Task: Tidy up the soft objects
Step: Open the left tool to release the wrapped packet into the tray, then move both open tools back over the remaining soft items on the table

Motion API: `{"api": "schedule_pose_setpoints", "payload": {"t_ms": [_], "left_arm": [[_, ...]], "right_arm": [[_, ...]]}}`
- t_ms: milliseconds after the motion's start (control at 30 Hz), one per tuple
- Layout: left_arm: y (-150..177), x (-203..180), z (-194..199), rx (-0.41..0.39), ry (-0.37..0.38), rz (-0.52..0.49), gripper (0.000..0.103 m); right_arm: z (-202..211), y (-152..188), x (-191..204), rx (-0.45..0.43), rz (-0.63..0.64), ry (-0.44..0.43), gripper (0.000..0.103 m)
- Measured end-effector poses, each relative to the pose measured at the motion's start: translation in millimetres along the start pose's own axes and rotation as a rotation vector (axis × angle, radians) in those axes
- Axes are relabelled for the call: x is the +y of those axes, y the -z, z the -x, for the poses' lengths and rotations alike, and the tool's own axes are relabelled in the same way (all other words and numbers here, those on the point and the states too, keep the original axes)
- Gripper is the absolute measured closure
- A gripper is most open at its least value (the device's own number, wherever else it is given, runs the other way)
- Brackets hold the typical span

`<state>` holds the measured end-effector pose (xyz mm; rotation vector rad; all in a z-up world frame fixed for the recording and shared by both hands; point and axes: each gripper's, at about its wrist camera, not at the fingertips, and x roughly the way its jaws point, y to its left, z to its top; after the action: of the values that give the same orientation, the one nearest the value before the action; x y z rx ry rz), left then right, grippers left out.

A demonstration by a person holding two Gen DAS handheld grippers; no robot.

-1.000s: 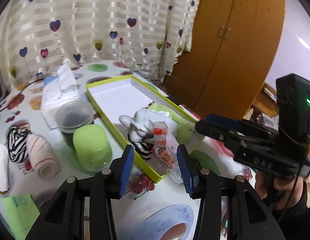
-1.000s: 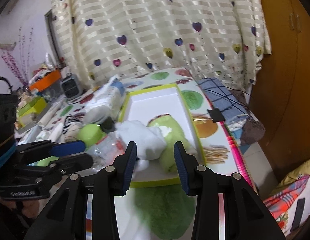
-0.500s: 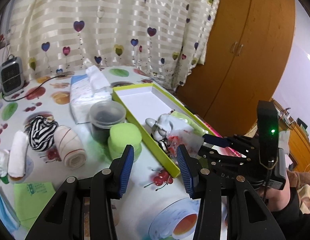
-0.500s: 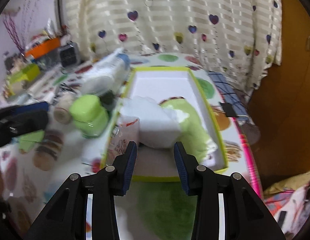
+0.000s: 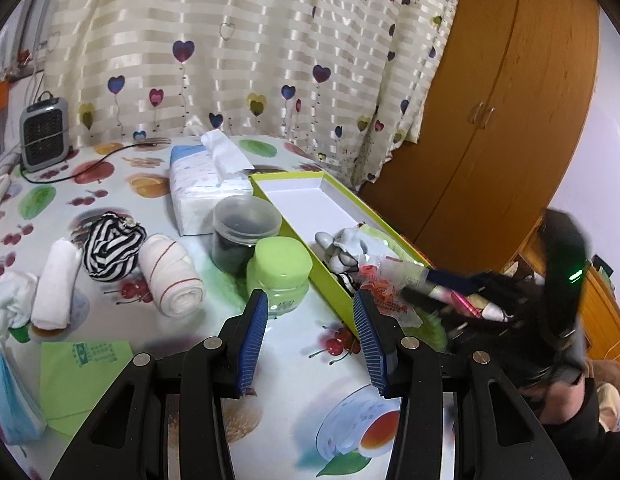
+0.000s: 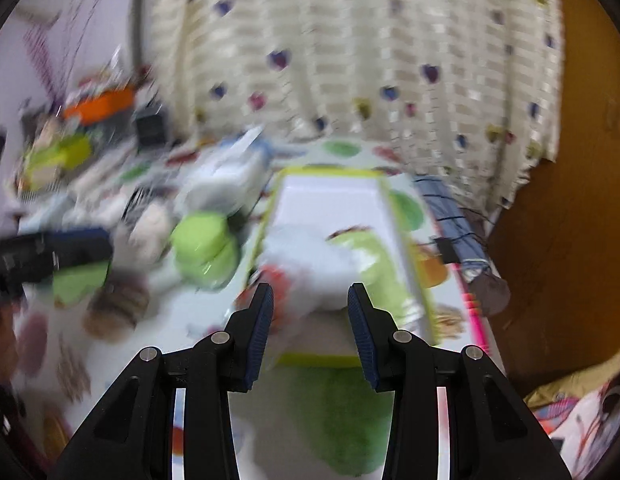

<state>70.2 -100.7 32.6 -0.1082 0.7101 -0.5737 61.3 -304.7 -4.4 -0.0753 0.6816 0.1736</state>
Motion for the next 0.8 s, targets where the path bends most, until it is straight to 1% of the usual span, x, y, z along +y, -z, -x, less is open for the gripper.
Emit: {"api": "schedule_pose_setpoints", "payload": {"t_ms": [67, 133, 167, 333, 433, 633, 800], "left_arm": [[1, 3, 3, -0.003, -0.005, 0.004, 0.06], [2, 8, 7, -0.008, -0.01, 0.012, 0.06], [3, 11, 9, -0.012, -0.014, 0.019, 0.06], [6, 22, 18, -0.025, -0.025, 0.039, 0.06], [7, 28, 21, -0.03, -0.029, 0.051, 0.06], [15, 37, 31, -0.033, -0.045, 0.07, 0.06], [24, 47, 48, -0.05, -0.09, 0.094, 0.06]], "right_arm": [[-18, 4, 12, 0.058, 0.05, 0.005, 0.063], [-31, 5, 15, 0.091, 0.077, 0.048, 0.063], [-38, 3, 15, 0.105, 0.094, 0.091, 0.063], [-49, -1, 3, 0.13, 0.068, 0.148, 0.063], [-40, -2, 2, 0.114, 0.045, 0.12, 0.063], [-15, -5, 8, 0.033, 0.016, 0.081, 0.063], [2, -13, 8, 0.0, -0.024, 0.062, 0.063]]}}
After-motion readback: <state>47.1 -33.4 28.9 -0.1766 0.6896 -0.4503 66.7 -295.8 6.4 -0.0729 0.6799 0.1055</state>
